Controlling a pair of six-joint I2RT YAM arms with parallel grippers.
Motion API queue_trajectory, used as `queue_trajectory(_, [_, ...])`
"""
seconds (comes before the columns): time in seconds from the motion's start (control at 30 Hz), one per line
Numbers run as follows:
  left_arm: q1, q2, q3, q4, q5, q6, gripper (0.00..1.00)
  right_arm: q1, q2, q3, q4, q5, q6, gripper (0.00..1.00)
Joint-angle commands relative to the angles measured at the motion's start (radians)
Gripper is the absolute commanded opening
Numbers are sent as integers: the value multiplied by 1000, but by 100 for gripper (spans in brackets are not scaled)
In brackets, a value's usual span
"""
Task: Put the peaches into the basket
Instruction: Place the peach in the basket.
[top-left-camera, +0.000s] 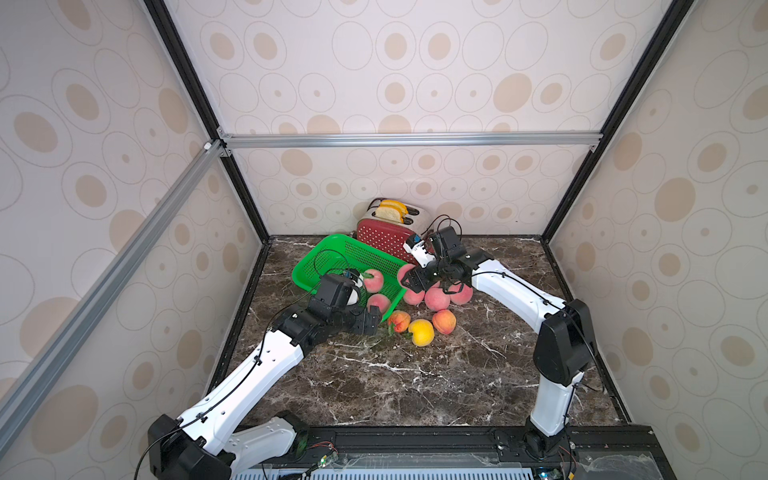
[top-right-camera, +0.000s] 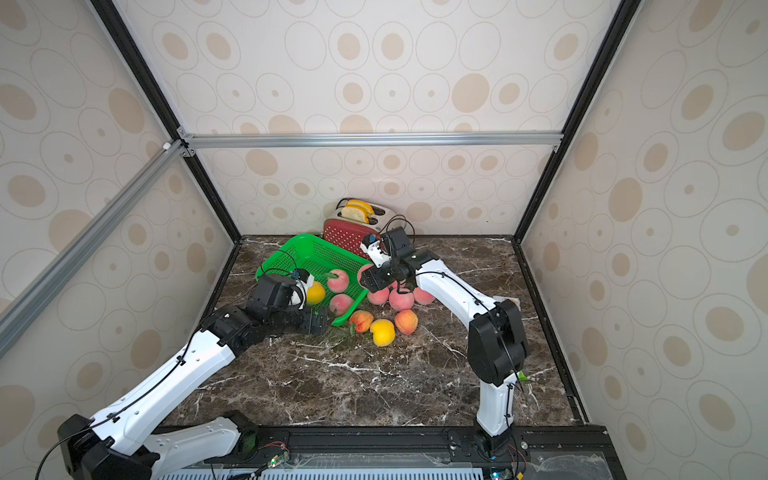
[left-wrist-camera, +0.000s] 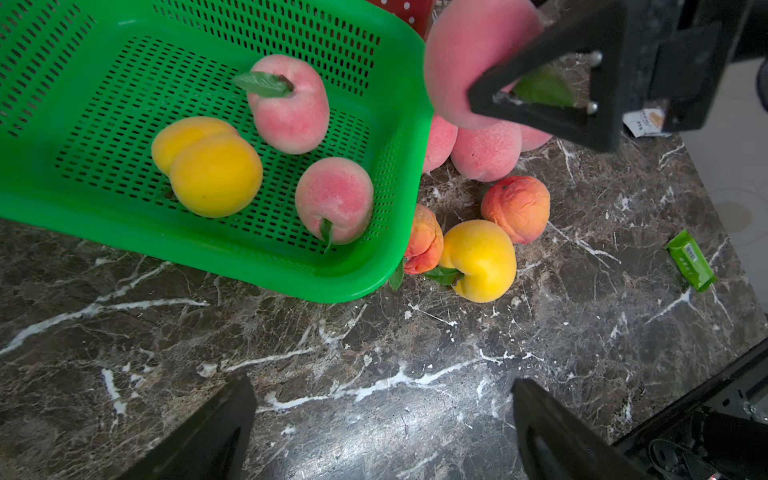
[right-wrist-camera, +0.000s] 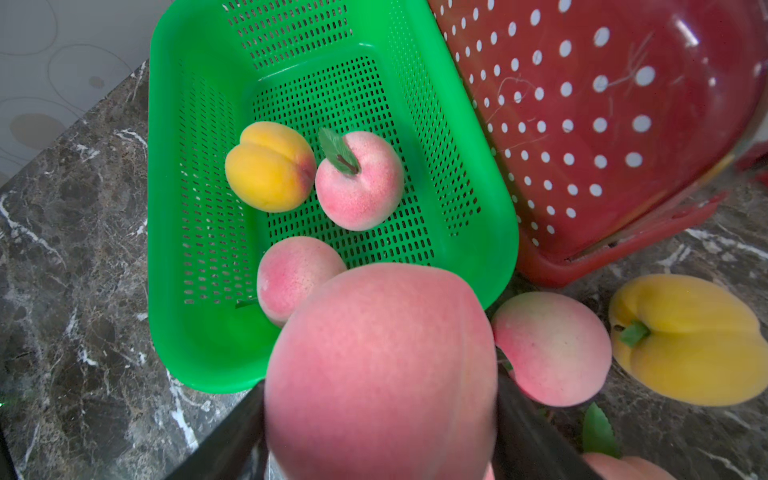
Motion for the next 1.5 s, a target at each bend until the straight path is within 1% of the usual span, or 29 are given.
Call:
queue_trajectory(0.0, [4,-19,-4,7,17,-10,99,13,61,71,-15,0,-3,71])
queue_trajectory(0.3, [4,-34,-22,-1,-18,7,99,68,238,238,-87,94,-38,72])
queue_trajectory(0.57, [4,-43,-24,1,-23,5,99,69,306,294,-121,129,-55,72])
queue_trajectory(0.7, [3,-36,-27,9,-21,1,99,70,330,313,-146,141,-70,78])
queue_trajectory(0.8, [3,-34,-37,22,-17,-4,99,70,333,312,-154,149,-77,81])
queue_trajectory(1.27, [3,-22,-58,32,-15,-17,99,75,274,292,-150,140,-75,90])
queue_trajectory(1.47, [4,-27,-72,32,-12,-20,99,76,205,250,-142,135,-69,91])
